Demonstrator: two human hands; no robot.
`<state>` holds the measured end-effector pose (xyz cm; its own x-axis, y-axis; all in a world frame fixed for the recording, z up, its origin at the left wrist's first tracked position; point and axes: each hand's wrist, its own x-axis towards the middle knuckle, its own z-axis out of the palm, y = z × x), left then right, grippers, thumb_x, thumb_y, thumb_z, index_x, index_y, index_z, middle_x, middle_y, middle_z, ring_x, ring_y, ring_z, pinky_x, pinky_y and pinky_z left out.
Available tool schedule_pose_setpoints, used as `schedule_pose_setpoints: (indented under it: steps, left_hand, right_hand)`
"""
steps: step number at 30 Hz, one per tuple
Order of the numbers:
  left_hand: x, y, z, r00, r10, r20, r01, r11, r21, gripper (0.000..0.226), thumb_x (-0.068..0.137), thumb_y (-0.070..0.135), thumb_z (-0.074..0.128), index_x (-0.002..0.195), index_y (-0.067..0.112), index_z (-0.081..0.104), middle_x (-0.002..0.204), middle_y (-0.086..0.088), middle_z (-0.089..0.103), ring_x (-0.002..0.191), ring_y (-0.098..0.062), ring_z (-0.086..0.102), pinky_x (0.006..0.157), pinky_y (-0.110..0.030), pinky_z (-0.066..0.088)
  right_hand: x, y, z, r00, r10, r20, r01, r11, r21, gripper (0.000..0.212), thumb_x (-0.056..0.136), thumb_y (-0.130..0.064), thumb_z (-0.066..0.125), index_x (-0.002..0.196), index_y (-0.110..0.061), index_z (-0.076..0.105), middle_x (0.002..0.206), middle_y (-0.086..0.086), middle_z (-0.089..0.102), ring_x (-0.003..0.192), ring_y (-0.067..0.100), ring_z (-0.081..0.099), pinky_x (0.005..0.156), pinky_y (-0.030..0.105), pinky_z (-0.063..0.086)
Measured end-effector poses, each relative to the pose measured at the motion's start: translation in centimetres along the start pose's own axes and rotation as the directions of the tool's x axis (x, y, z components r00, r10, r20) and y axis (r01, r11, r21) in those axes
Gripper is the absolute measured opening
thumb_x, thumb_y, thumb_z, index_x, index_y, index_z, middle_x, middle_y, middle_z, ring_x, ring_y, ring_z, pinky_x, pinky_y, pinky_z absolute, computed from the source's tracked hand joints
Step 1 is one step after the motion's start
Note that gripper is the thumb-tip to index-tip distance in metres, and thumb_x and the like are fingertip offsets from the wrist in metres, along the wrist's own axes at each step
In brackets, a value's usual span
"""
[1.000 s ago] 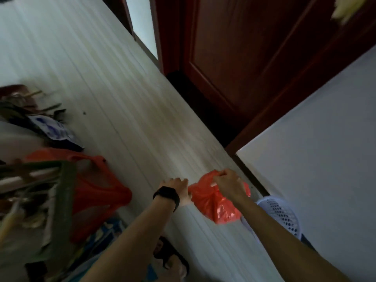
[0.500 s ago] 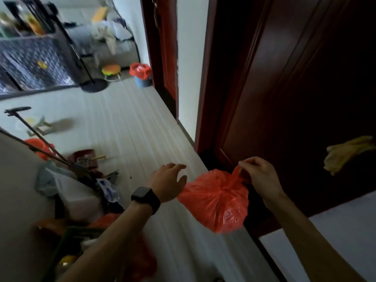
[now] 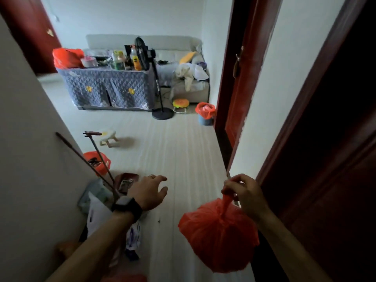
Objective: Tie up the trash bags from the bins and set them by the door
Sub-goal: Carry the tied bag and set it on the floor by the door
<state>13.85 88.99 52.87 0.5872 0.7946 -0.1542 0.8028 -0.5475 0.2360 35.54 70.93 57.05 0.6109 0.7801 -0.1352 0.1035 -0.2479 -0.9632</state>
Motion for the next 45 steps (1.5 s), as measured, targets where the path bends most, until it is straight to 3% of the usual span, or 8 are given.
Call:
schedule_pose_setpoints:
  steps: [6,10,16,27,31,37,39,45]
  left_hand:
    - [8.7,-5.5,-1.9,0.985,-0.173,-0.014,0.172,0.983,-0.055,0.054,0.083,0.059,0.036,0.130,0.038,0.053,0.130,0.005,0.061,0.118,-0.018,0.057,0.096,-0.041,0.050]
    - [15.7,-8.9,-3.9,0.972,-0.232,-0.045,0.224,0.965,-0.134,0.047,0.088,0.053,0.044,0.131,0.035,0.054,0.126,0.003,0.062,0.110,-0.018,0.060,0.092,-0.040,0.052]
    - [28.2,-14.4,-7.2,0.965,-0.244,-0.099,0.224,0.958,-0.179,0.043,0.095,0.045,0.048,0.136,0.033,0.051,0.137,0.001,0.055,0.120,-0.018,0.055,0.097,-0.038,0.048]
    - [55.1,-25.3,-16.0,0.946,-0.283,-0.159,0.260,0.954,-0.148,0.039,0.094,0.049,0.045,0.131,0.039,0.051,0.133,0.003,0.058,0.121,-0.020,0.053,0.100,-0.040,0.044]
    - [65.4,-29.5,-18.2,0.906,-0.376,-0.193,0.343,0.921,-0.184,0.038,0.091,0.053,0.043,0.127,0.044,0.050,0.131,0.008,0.058,0.119,-0.019,0.055,0.096,-0.038,0.046]
    - [77.7,-36.0,-23.7,0.832,-0.492,-0.255,0.446,0.868,-0.219,0.037,0.095,0.048,0.045,0.130,0.041,0.050,0.135,0.008,0.055,0.123,-0.018,0.051,0.094,-0.034,0.043]
    - [80.9,-38.6,-25.0,0.810,-0.525,-0.262,0.479,0.849,-0.221,0.038,0.095,0.047,0.045,0.132,0.041,0.048,0.135,0.008,0.056,0.123,-0.018,0.050,0.095,-0.035,0.044]
    - [92.3,-49.7,-28.3,0.739,-0.599,-0.309,0.565,0.800,-0.199,0.041,0.095,0.048,0.044,0.136,0.042,0.047,0.139,0.009,0.054,0.127,-0.017,0.048,0.101,-0.036,0.040]
  right_hand:
    - [13.7,-3.8,3.3,0.990,-0.047,0.133,0.057,0.996,-0.068,0.013,0.093,-0.018,0.063,0.092,-0.005,0.066,0.078,0.002,0.077,0.077,0.011,0.073,0.065,0.022,0.047]
    - [23.2,-6.0,6.0,0.986,-0.069,0.149,0.082,0.994,-0.077,0.013,0.094,-0.015,0.062,0.095,-0.003,0.066,0.080,0.004,0.077,0.074,0.007,0.072,0.059,0.014,0.048]
    - [38.1,-9.8,11.0,0.988,-0.105,0.114,0.118,0.987,-0.109,0.013,0.094,-0.004,0.060,0.095,0.008,0.065,0.076,0.008,0.075,0.059,0.000,0.069,0.049,0.007,0.045]
    - [67.4,-17.5,24.0,0.981,-0.105,0.163,0.116,0.992,-0.059,0.016,0.090,-0.001,0.060,0.096,0.015,0.062,0.077,0.012,0.074,0.054,-0.001,0.065,0.047,0.008,0.044]
    - [79.4,-20.3,29.0,0.961,-0.131,0.242,0.151,0.986,-0.066,0.012,0.090,-0.003,0.060,0.091,0.008,0.064,0.076,0.010,0.076,0.065,0.007,0.071,0.048,0.009,0.044]
    - [95.3,-26.3,37.7,0.898,-0.180,0.401,0.233,0.968,-0.089,0.010,0.091,-0.008,0.062,0.087,0.000,0.066,0.072,0.003,0.076,0.060,0.000,0.067,0.048,0.008,0.043]
    - [100.2,-28.4,41.5,0.883,-0.191,0.429,0.251,0.964,-0.086,0.010,0.091,-0.008,0.062,0.084,-0.002,0.066,0.070,0.003,0.076,0.064,0.004,0.069,0.050,0.010,0.046]
    - [114.7,-32.7,54.5,0.849,-0.195,0.491,0.259,0.964,-0.064,0.010,0.091,-0.009,0.063,0.085,-0.003,0.067,0.070,0.002,0.076,0.072,0.020,0.070,0.070,0.038,0.054]
